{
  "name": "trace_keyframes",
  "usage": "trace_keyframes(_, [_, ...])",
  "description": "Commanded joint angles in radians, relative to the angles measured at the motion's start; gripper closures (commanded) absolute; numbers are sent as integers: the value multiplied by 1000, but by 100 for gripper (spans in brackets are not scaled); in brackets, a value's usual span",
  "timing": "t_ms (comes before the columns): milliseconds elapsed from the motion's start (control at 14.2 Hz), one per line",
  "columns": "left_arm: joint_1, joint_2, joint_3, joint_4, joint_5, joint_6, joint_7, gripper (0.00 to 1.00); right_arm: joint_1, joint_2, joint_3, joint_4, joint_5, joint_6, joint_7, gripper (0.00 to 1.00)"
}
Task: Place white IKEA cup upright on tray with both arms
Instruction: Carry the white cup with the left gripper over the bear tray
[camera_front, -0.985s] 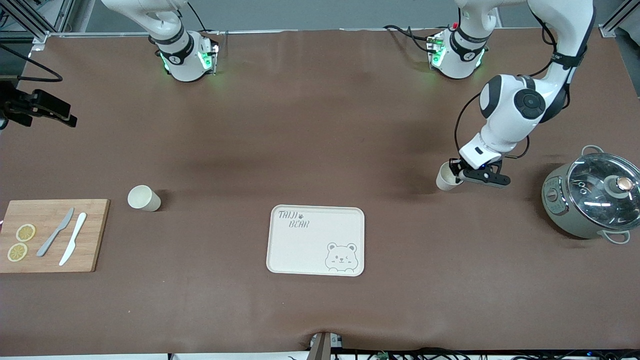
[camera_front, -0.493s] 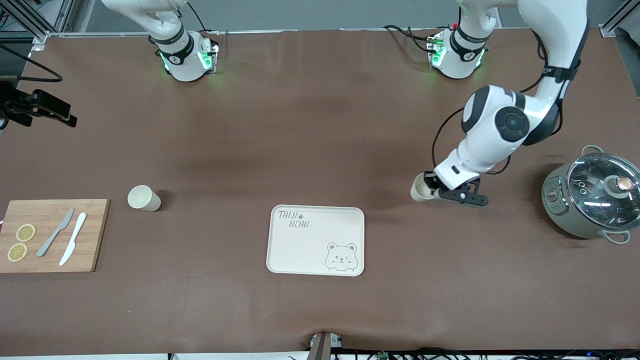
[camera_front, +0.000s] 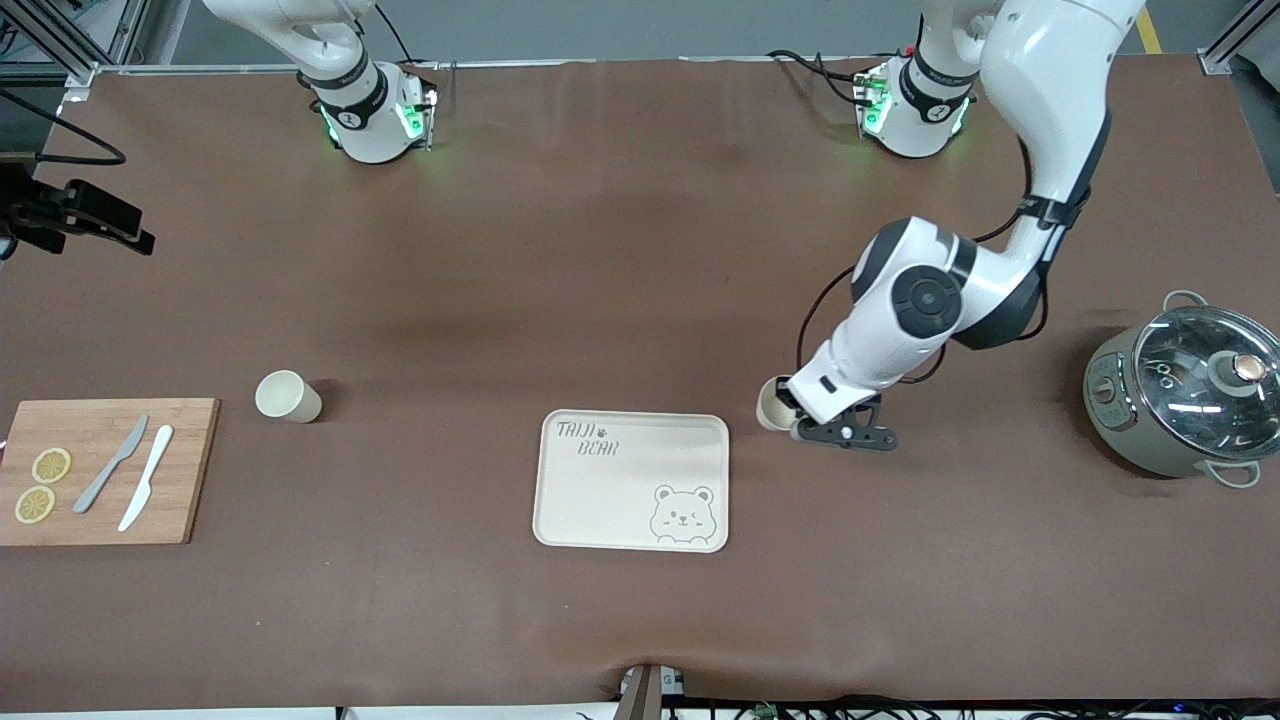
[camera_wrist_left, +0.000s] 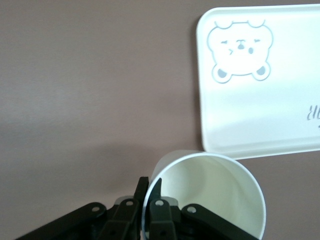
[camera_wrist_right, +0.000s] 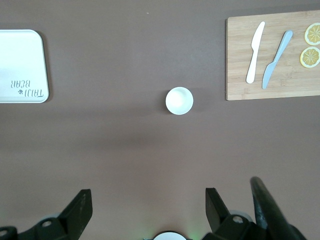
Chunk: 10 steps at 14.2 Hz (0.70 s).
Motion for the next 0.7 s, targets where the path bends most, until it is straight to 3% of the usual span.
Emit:
trace_keyframes(0, [-59,100,11,147,34,-60,-65,100,-12,9,4,13,14,-11,-10,0])
trace_keyframes(422, [-206,192,114,268,32,-59,-137,100,-14,9,4,13,14,-11,-10,0])
trace_keyframes(633, [-235,239,125,304,32,-47,-168,100,-12,11,4,12,14,-14,-8,0])
